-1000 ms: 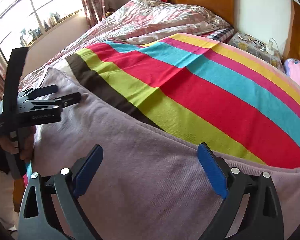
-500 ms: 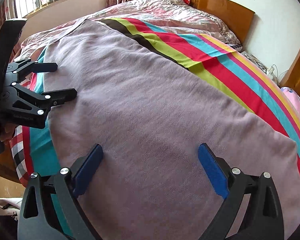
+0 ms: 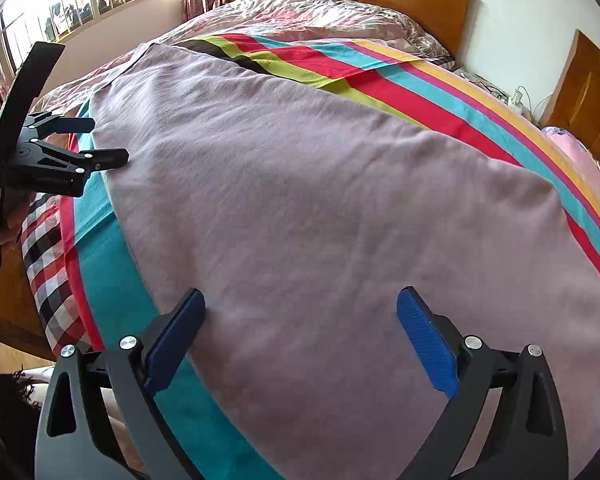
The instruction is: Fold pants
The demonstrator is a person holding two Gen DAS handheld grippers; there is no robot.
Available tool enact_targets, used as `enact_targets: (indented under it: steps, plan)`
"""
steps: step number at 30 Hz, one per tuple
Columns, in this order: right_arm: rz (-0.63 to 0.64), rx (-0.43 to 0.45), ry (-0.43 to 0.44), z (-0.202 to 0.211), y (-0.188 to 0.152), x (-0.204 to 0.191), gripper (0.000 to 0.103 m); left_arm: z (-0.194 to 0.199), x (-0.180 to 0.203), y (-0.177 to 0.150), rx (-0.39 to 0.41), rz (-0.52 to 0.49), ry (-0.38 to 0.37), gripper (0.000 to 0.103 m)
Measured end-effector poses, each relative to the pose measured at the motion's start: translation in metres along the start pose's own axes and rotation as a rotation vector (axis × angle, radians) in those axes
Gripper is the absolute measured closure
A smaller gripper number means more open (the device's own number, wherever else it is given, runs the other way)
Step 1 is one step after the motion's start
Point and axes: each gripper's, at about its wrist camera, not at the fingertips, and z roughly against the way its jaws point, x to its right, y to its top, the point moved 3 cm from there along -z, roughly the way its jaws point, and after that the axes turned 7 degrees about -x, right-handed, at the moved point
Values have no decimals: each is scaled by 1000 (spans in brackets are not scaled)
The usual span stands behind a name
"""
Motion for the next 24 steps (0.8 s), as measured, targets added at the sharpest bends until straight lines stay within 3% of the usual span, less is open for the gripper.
enact_targets:
  steps: [2, 6, 12, 17, 21, 24]
  plan:
    - [-47, 33, -53, 18, -17, 24, 9, 29, 18, 8, 88, -25, -52, 1]
    - [-271, 81, -150, 46, -46, 100, 9, 68, 79, 31, 246, -84, -279, 1]
    - [-435, 73, -251, 73, -82, 187, 9, 62, 200, 67, 243, -244, -419, 1]
    - [-599, 100, -366, 93, -103, 262, 9, 44, 262, 90, 259, -349, -377, 1]
    - [-720, 86, -299, 77, -117, 299, 9, 2, 273, 92, 174, -366, -296, 1]
    - [-662, 90, -336, 63, -120, 292, 4, -12, 259, 96, 118, -296, -378, 1]
